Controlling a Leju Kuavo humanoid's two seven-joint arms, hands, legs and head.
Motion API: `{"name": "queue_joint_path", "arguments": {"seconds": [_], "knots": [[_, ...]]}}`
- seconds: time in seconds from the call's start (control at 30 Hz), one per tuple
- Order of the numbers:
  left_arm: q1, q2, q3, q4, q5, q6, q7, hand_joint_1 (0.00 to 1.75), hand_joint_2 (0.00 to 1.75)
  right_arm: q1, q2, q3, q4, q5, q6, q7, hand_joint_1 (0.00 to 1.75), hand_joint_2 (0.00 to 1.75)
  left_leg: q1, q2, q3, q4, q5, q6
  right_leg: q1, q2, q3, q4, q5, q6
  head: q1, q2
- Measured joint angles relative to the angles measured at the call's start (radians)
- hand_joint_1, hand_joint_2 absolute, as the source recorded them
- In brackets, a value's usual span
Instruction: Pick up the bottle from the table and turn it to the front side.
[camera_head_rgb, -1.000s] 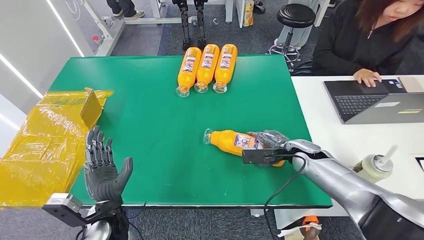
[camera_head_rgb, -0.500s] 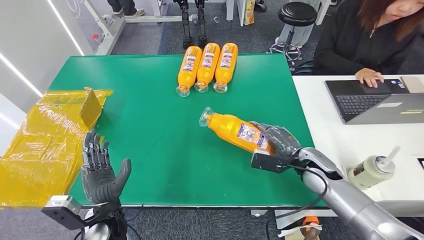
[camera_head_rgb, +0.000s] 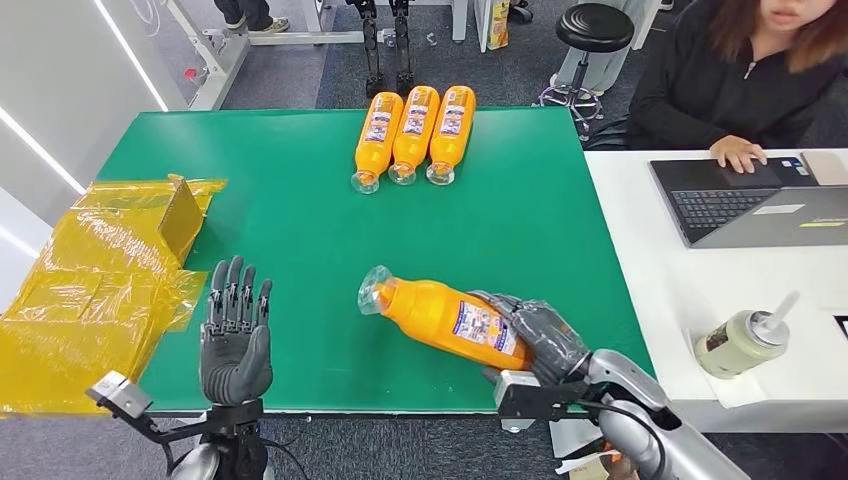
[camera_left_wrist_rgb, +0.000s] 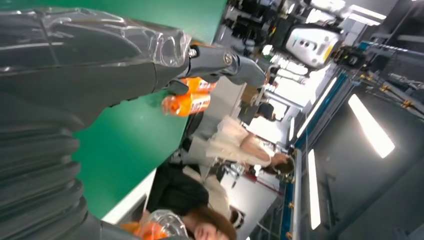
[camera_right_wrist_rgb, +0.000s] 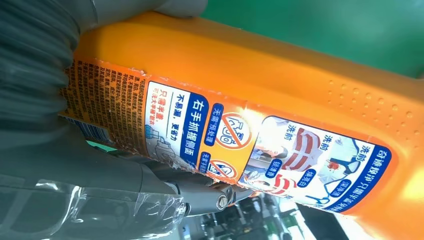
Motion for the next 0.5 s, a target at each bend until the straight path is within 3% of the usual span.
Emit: {"name": "queue_joint_path", "arguments": {"seconds": [0.27, 0.5], "knots": [[-0.047, -0.016, -0.043, 0.053, 0.03, -0.041, 0.013, 0.0, 1.75, -0.022, 0.141, 0.023, 0.01, 0.061, -0.019, 0.024, 1.75, 1.75, 0.0, 0.001, 0.0, 0.0, 0.0, 0.0, 0.0, 0.0, 0.0, 0.001, 0.0, 0.0, 0.0, 0.0], [-0.052, -0.017, -0.074, 0.057, 0.034, -0.044, 0.021, 0.0, 1.75, -0.031, 0.202, 0.032, 0.026, 0.081, -0.022, 0.016, 1.75, 1.75, 0.0, 0.0, -0.001, 0.0, 0.0, 0.0, 0.0, 0.0, 0.0, 0.0, 0.0, 0.0, 0.0, 0.0]]}}
